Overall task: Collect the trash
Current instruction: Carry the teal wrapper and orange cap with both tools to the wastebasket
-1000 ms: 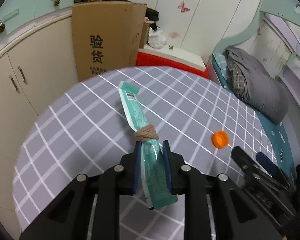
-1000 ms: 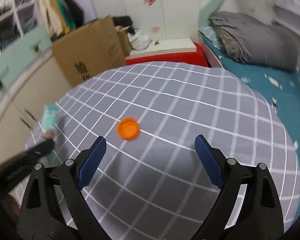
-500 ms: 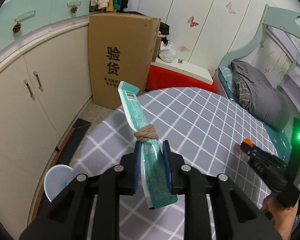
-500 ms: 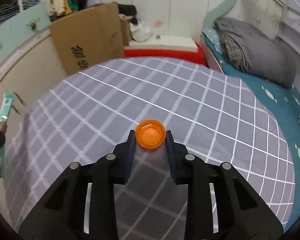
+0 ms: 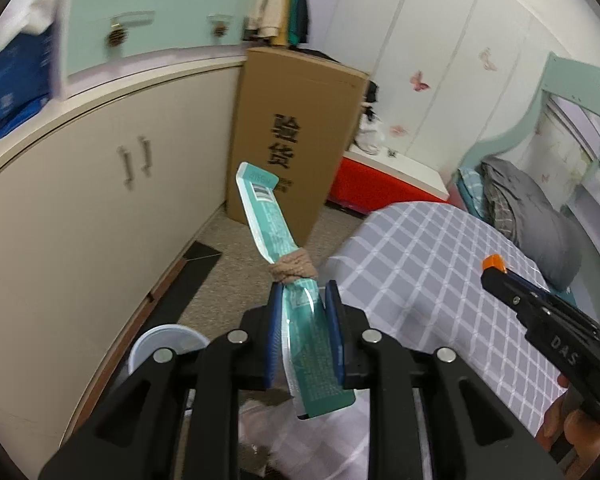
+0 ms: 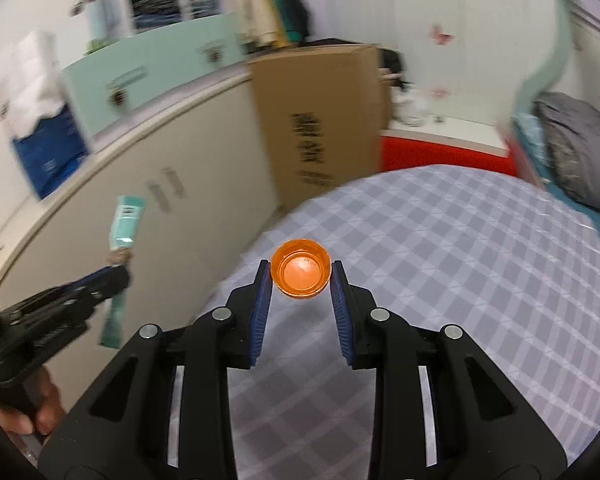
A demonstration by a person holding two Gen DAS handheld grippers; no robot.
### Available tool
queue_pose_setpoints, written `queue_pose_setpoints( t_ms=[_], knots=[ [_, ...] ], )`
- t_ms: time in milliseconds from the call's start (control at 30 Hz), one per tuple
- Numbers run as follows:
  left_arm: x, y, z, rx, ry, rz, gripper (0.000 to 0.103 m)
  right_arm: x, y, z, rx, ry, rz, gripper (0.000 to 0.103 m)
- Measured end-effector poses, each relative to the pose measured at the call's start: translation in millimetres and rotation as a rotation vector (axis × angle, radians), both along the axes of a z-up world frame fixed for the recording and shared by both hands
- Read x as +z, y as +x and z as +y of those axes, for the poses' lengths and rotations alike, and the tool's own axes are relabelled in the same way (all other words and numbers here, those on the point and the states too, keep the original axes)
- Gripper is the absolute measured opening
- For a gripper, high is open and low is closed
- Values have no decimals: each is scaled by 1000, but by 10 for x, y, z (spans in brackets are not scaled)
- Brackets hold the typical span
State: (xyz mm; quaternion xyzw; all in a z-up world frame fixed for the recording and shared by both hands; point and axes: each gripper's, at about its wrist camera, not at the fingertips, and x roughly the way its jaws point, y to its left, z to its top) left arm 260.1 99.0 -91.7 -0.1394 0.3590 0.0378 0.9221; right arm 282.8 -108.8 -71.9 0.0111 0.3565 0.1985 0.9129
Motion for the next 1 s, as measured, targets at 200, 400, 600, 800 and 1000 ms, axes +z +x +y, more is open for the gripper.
queue_pose_setpoints(
  t_ms=[200, 400, 600, 800, 1000],
  knots=[
    [-149, -368, 629, 86, 5, 16, 21, -98, -296, 815, 140, 17, 19, 29],
    [-486, -559, 1101, 141, -11, 86, 21, -431, -483, 1526, 254, 2, 89, 29],
    [-874, -680, 1464, 186, -45, 154, 21, -810, -570, 2036, 316, -25, 169, 29],
    [-1201, -706, 1701, 215, -77, 214, 21, -1120, -543, 2335, 337, -58, 211, 29],
    [-1388, -650, 1896, 241, -99, 246, 21, -1287, -404, 2549, 336, -59, 223, 29]
  ],
)
